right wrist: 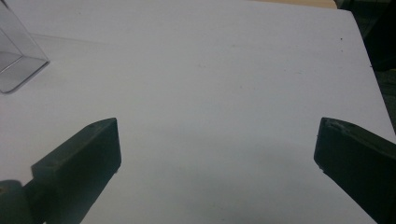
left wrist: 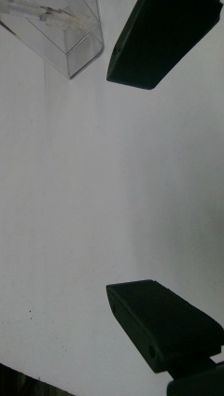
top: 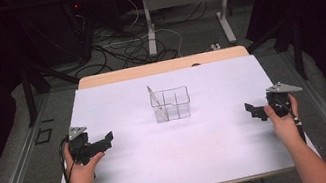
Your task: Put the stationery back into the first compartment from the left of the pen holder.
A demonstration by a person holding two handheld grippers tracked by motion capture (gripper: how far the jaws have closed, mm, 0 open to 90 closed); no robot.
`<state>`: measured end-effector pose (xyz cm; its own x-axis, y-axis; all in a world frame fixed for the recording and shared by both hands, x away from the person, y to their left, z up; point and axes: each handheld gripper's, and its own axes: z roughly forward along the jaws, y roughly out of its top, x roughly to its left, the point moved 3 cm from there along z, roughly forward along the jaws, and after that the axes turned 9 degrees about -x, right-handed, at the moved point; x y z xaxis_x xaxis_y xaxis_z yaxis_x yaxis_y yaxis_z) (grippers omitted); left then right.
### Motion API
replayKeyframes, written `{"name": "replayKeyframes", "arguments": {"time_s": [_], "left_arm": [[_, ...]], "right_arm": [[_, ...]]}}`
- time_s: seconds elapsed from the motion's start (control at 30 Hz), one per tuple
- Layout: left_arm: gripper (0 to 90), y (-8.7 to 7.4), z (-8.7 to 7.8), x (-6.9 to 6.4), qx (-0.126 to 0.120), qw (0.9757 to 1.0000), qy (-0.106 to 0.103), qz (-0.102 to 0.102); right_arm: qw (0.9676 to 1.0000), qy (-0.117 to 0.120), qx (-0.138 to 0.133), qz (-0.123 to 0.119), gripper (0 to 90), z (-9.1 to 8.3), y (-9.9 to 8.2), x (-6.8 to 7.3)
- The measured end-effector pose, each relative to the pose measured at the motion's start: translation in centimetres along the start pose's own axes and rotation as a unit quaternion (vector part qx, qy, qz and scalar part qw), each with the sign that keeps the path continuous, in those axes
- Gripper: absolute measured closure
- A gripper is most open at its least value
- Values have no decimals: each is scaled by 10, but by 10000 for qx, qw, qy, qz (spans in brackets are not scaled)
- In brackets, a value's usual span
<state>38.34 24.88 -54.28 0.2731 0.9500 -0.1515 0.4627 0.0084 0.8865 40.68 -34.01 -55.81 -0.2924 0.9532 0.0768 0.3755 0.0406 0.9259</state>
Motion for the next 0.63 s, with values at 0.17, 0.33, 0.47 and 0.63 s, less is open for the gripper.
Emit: {"name": "replayKeyframes", "arguments": {"time_s": [0.17, 0.33, 0.47, 0.63], "left_arm": [[16, 0, 0, 1, -20, 10000, 22, -29], [16, 1, 0, 1, -34, 10000, 48, -18], [16, 0, 0, 1, 0, 10000, 51, -23], [16, 0, -1, 2, 44, 10000, 40, -7]], "right_arm": [[10000, -29, 40, 62, 8, 1, -3, -4], [9998, -52, 100, 156, 10, 2, -5, -6], [9999, -41, 122, 112, 15, 4, -6, -7], [9997, -50, 177, 152, 15, 5, -7, -7]]}}
